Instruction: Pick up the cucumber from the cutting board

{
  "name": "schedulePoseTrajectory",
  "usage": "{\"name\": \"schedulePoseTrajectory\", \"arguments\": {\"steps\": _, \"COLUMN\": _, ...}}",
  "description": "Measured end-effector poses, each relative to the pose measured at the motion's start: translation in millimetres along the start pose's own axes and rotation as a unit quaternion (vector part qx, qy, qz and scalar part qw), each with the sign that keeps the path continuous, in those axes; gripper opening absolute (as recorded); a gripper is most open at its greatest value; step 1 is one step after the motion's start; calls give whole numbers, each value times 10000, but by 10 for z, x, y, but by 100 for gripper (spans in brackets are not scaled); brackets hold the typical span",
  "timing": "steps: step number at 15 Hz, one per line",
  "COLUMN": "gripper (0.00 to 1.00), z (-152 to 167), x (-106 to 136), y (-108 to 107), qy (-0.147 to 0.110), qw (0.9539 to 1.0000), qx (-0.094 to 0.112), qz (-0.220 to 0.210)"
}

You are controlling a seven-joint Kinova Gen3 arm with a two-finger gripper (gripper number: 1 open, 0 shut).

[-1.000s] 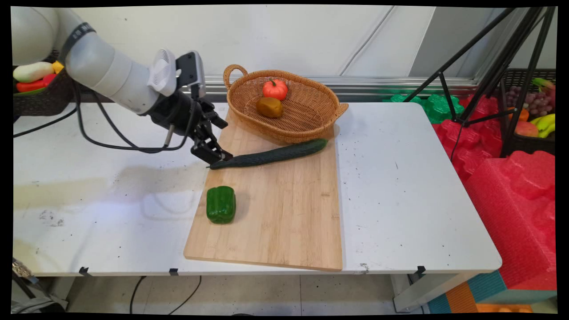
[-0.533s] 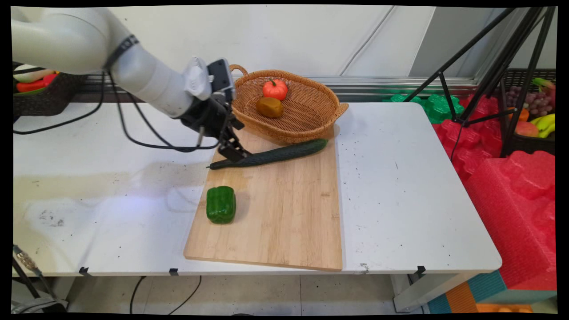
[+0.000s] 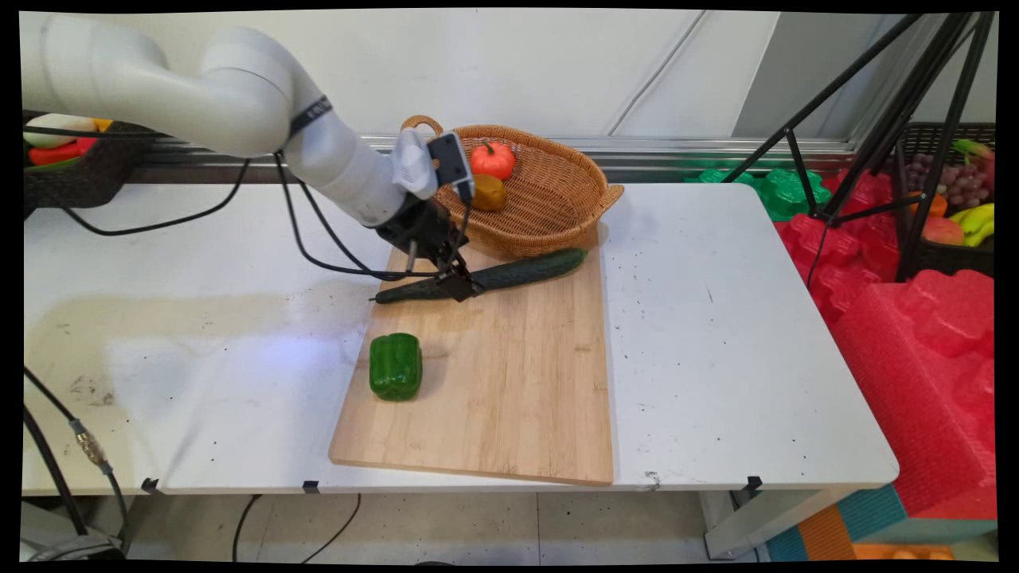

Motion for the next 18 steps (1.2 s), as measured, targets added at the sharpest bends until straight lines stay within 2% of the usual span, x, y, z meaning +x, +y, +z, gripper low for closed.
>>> {"name": "schedulePoseTrajectory", "arguments": {"steps": 5, "gripper": 100, "z": 341, "x": 47, "y": -2, "qy": -106, "qw": 9998, "qx": -133, "qz": -55}}
{"name": "schedulePoseTrajectory", "arguments": {"steps": 13, "gripper": 100, "z": 595, "x": 49, "y": 21, "qy": -189, "qw": 9994, "qx": -233, "qz": -166}}
{"name": "schedulePoseTrajectory", "arguments": {"steps": 14, "gripper": 0, "z": 610, "x": 49, "y": 30, "qy": -193, "qw": 9993, "qx": -247, "qz": -179}}
{"name": "schedulePoseTrajectory", "arguments": {"steps": 18, "gripper": 0, "z": 593, "x": 42, "y": 72, "qy": -182, "qw": 9994, "qx": -258, "qz": -165}}
